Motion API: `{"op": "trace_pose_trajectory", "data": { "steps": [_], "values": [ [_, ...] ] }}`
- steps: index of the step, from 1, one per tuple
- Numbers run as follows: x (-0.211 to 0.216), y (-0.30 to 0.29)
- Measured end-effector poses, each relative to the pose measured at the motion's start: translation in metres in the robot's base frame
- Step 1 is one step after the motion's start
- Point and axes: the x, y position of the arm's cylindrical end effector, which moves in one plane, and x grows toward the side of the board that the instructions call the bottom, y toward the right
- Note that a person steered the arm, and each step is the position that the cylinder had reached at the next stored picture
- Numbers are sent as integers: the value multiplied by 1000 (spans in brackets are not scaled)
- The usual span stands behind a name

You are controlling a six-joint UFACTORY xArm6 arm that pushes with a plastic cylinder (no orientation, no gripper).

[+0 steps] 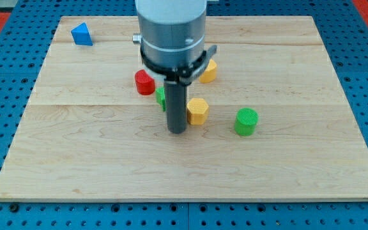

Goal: Move the blue cube to the top right of the yellow heart

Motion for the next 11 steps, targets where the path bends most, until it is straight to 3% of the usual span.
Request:
{"op": "trace_pose_trajectory", "data": {
  "steps": [1, 2, 3, 4, 7, 10, 11],
  "values": [
    [-22, -9],
    [-18, -84],
    [-34, -69],
    [-41, 3],
    [-107, 86],
    [-90, 169],
    [-109, 183]
  ]
}}
